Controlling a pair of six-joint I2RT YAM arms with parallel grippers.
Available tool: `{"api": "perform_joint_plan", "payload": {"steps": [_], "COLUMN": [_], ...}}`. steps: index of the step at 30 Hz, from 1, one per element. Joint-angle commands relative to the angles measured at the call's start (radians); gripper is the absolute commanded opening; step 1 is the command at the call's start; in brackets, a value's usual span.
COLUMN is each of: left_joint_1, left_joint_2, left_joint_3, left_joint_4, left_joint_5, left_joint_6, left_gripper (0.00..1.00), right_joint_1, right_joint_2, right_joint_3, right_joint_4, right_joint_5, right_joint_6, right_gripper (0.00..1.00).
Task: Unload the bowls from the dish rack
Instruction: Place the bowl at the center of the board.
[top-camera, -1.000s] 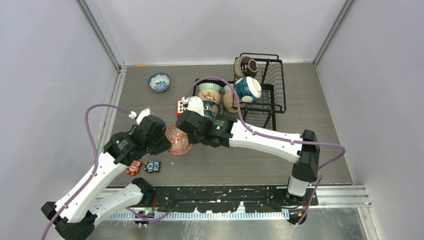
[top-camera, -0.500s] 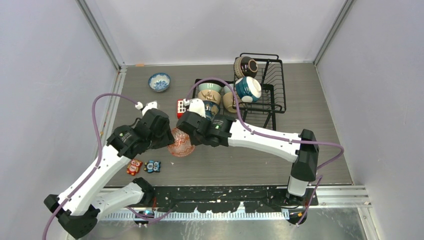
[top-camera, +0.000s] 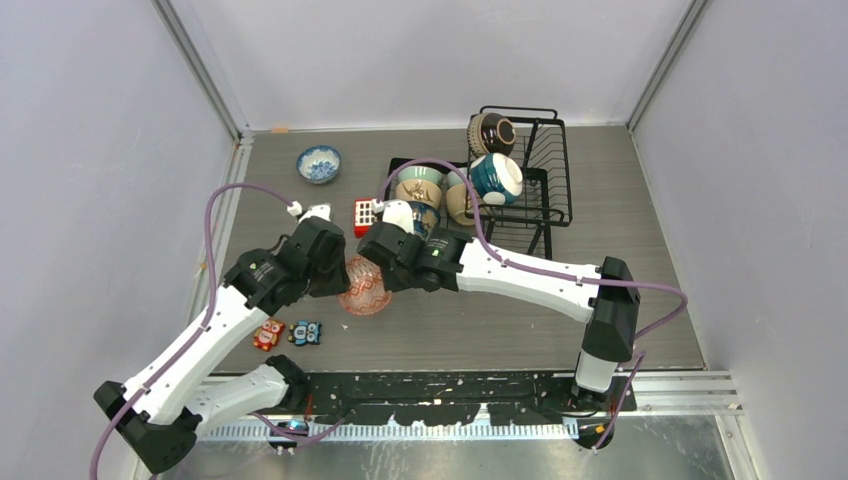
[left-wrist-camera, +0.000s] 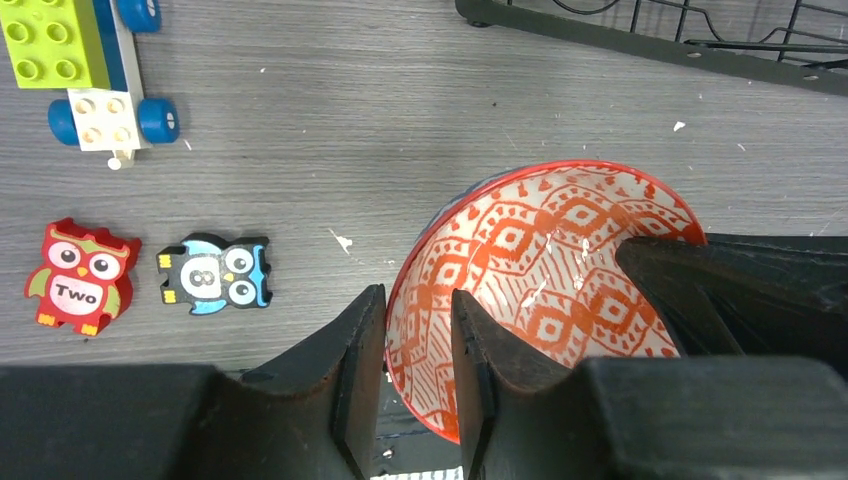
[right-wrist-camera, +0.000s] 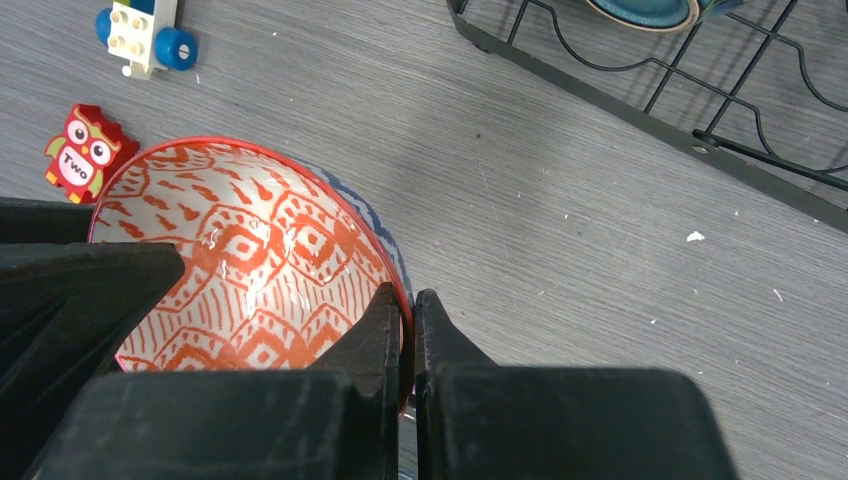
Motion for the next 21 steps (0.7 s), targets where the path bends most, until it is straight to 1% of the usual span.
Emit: {"api": "perform_joint_plan", "payload": {"steps": [1,3,9,11,16,18,21], "left_joint_1": [0.003,0.004,0.004,0.003,0.003,0.004,0.003], "left_joint_2": [0.015,0.014,0.018,0.018,0.013,0.013,0.014], "left_joint_3": [-0.013,-0.024,-0.042,-0.044,-0.043,-0.039,-0.029], "left_joint_4": [0.055,0.065,0.076,0.077,0.077,0.075,0.064], "left_joint_5": [0.027,0.036,0.047,0.047,0.035,0.03,0.014], "left_joint_6": [0.032,0.033,0.041,0.045,0.05,0.05,0.047], "left_gripper": [0.31,0.31,0.35,0.34,0.23,0.22,0.27], "right_joint_1": [-0.003,-0.003,-0.003,-0.003,-0.003,-0.002,-0.003], "right_joint_2": [-0.084,-0.089,-0.101,-0.103,-0.107,-0.108,-0.109], "right_joint_3": [0.002,-0.001,-0.011,-0.012,-0.016,-0.018,-0.02], "right_joint_4": [0.084,0.086,0.106,0.108,0.112,0.112,0.108], "right_joint_5": [-0.015,-0.012,-0.029,-0.034,-0.033,-0.03,-0.021], "right_joint_6": [0.027,0.029,0.029,0.028,0.026,0.024,0.023], "right_gripper": [0.01,0.01,0.01,0.01,0.01,0.01,0.01]}}
